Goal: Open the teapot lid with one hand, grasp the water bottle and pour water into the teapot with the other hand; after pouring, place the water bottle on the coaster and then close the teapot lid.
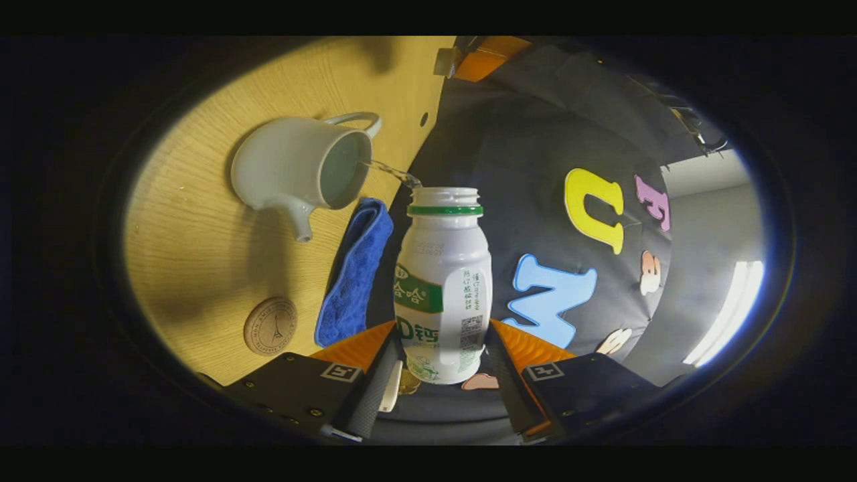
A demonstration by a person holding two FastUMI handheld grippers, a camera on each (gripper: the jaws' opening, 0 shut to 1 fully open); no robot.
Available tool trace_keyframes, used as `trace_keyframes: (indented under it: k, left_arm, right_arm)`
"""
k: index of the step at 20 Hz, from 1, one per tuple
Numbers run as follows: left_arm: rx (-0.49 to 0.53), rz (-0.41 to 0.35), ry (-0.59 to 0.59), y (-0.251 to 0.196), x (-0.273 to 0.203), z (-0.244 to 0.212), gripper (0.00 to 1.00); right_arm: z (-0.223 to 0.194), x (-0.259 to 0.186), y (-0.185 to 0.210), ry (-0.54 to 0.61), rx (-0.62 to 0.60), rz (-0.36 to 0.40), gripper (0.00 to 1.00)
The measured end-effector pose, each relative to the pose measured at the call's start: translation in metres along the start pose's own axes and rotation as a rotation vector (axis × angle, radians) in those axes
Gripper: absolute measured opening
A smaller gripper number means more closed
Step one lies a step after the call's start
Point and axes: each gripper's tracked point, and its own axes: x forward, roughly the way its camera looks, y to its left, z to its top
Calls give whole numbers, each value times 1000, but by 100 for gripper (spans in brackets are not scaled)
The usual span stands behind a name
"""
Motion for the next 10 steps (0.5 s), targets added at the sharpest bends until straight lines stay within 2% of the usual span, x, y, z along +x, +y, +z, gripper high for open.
trace_keyframes:
  k: [2, 4, 5, 6, 10]
  left_arm:
    - [2, 2, 1, 0, -1, 0, 7]
    - [3, 2, 3, 0, 1, 0, 10]
    - [3, 1, 4, 1, 0, 0, 7]
    - [4, 0, 4, 0, 1, -1, 10]
    - [3, 0, 5, 0, 1, -1, 10]
  right_arm:
    - [1, 0, 0, -5, -6, -2, 74]
    - [2, 0, -1, -7, -13, -2, 74]
    - [2, 0, -1, -9, -17, -4, 74]
    - [2, 0, -2, -11, -22, -5, 74]
    - [3, 0, -2, -16, -33, -6, 74]
